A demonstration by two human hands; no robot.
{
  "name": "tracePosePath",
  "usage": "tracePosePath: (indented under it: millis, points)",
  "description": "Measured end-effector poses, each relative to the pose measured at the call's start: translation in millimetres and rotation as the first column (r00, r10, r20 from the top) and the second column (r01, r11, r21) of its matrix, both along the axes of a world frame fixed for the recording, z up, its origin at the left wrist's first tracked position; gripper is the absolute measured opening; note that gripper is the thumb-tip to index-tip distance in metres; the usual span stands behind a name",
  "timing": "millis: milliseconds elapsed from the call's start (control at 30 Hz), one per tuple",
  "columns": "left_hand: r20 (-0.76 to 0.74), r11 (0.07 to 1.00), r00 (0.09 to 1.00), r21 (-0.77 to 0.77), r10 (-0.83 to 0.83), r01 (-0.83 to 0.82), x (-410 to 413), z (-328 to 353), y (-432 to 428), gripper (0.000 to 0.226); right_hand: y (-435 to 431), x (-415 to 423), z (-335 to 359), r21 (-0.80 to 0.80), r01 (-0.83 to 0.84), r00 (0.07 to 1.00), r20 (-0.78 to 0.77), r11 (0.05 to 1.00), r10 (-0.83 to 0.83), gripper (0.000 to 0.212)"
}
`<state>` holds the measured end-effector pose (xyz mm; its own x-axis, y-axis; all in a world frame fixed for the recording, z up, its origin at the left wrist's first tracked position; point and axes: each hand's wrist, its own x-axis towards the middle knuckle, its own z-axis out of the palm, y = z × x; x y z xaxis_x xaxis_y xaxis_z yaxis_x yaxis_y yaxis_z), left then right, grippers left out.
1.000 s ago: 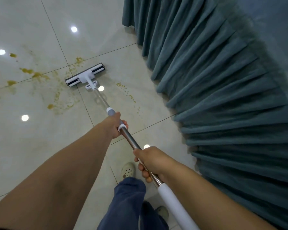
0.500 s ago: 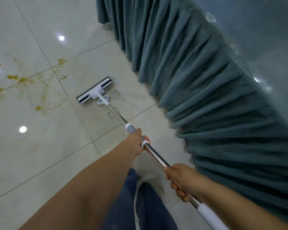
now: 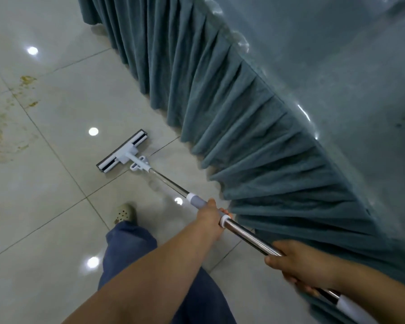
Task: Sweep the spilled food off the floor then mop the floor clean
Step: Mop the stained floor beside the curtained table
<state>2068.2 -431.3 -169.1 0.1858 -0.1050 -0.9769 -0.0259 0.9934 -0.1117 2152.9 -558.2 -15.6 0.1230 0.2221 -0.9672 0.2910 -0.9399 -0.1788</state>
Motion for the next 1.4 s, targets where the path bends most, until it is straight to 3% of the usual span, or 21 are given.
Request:
tracePosePath:
  millis: [233,567,700,867,1133,1400]
  points:
    - [0.007,0.993,1.0,0.118,0.027,-0.028,-19,-16,95,0.027,95,-26,-16,0.005,0.081,0.996,-0.046,0.997,-0.081,0.026]
    - [-0.037,0.967,0.996,0.244,0.079,-0.067,-91,-49,341,0.028,335,-96,-60,0.048,0.107,0.993,-0.06,0.993,-0.104,0.029]
    - [-0.096,0.953,0.994,0.302,0.052,-0.021,-132,-61,425,0.029,415,-141,-79,0.046,0.148,0.982,-0.121,0.988,-0.141,0.025]
    - [-0.186,0.933,0.983,0.356,0.008,0.059,-163,-70,495,0.033,483,-178,-99,0.089,0.157,0.981,-0.131,0.984,-0.145,0.042]
    - [-0.176,0.934,0.979,0.319,-0.105,0.158,-147,-60,453,0.03,437,-162,-89,0.103,0.213,0.972,-0.123,0.972,-0.2,0.03]
    - [-0.102,0.958,0.979,0.21,-0.176,0.194,-141,-50,298,0.026,273,-154,-69,0.078,0.169,0.983,-0.086,0.983,-0.162,0.018]
